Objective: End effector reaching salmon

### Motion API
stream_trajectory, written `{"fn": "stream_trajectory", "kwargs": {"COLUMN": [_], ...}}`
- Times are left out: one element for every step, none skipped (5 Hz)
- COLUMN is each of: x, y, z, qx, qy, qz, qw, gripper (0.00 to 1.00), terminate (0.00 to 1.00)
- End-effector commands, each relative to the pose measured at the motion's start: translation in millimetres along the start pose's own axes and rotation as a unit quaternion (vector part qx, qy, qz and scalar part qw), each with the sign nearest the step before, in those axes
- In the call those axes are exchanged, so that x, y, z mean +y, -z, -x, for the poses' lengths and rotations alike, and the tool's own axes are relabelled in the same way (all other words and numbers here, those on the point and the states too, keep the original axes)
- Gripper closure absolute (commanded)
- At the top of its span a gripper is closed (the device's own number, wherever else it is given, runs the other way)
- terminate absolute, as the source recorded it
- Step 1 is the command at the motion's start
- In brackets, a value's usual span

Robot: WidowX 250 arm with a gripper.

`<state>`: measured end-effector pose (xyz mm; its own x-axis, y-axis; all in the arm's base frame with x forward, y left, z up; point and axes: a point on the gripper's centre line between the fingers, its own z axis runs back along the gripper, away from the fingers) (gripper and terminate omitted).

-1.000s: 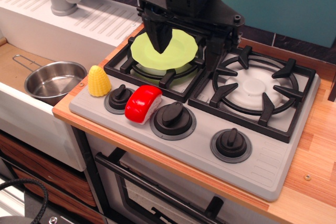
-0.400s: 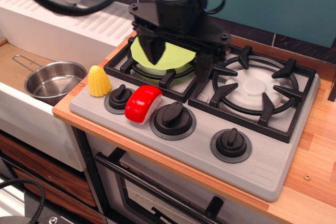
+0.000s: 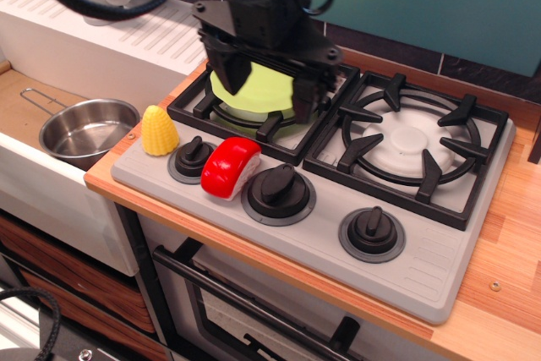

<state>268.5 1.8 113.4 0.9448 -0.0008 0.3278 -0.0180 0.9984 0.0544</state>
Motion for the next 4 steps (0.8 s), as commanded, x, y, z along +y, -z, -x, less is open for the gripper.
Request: {"fn": "stream_trajectory", "kwargs": {"x": [19,22,27,31], "y": [5,12,17,29], "z": [-11,-11,-8,0], "qx": [-0.023,-0.029,-0.030,-0.042], "qy": [0.011,0.013,0.016,0.021], "qz": [-0.001,-0.002,-0.006,-0.004], "qw": [0.9997,0.9995,0.9994,0.9989], "gripper": [0.00,0.00,0.00,0.00], "terminate": [0.00,0.00,0.00,0.00]}}
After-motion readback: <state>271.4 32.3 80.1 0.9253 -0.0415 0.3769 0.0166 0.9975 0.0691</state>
